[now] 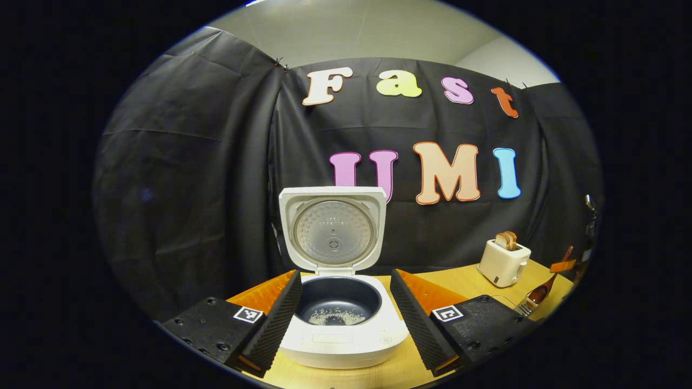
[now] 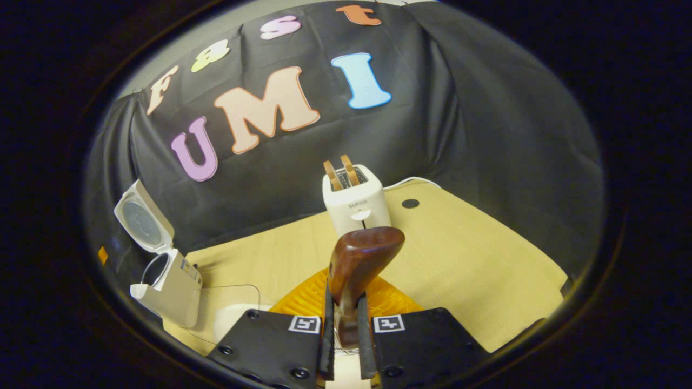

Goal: Close the left gripper, press the button to open the rice cooker; take a wooden spoon from the chopstick holder with the right hand, scoop a spoonful of rice and pour it into the rice cooker, then put the wooden spoon back into the chopstick holder.

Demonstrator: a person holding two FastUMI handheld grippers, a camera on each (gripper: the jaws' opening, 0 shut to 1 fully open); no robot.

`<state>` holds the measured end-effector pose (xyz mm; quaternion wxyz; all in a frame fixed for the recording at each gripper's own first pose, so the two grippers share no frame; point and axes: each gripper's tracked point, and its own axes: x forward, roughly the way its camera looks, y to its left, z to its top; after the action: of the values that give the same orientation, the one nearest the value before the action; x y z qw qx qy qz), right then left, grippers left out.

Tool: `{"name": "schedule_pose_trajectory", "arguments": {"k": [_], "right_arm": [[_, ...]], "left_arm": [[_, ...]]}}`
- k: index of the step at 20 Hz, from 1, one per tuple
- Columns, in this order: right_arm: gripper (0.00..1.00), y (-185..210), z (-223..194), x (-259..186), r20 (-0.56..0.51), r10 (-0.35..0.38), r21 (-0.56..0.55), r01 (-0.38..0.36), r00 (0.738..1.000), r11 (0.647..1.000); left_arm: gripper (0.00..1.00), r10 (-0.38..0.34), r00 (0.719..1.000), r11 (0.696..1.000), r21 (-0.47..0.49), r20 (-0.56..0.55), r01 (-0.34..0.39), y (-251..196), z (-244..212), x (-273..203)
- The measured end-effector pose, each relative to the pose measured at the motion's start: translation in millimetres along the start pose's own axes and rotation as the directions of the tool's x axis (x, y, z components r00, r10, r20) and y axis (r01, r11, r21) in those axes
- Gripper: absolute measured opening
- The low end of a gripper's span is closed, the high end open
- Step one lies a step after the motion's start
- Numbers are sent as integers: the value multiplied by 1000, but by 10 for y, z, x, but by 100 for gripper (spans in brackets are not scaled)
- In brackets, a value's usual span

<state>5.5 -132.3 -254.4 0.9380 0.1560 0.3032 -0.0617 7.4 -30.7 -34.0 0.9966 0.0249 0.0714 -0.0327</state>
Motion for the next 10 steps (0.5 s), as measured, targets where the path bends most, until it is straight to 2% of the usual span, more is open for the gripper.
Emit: {"name": "schedule_pose_trajectory", "arguments": {"k": [6, 7, 10], "right_arm": [[20, 534, 377, -204, 88, 87, -31, -85, 992, 996], [20, 640, 393, -215, 94, 106, -35, -103, 990, 994], [21, 996, 372, -216, 93, 166, -35, -164, 982, 986]], "left_arm": [[97, -7, 1000, 1000, -25, 7, 7, 44, -9, -46], [95, -8, 1000, 1000, -30, 8, 9, 49, -4, -66], [97, -14, 1000, 999, -35, 4, 14, 63, -31, -124]]}}
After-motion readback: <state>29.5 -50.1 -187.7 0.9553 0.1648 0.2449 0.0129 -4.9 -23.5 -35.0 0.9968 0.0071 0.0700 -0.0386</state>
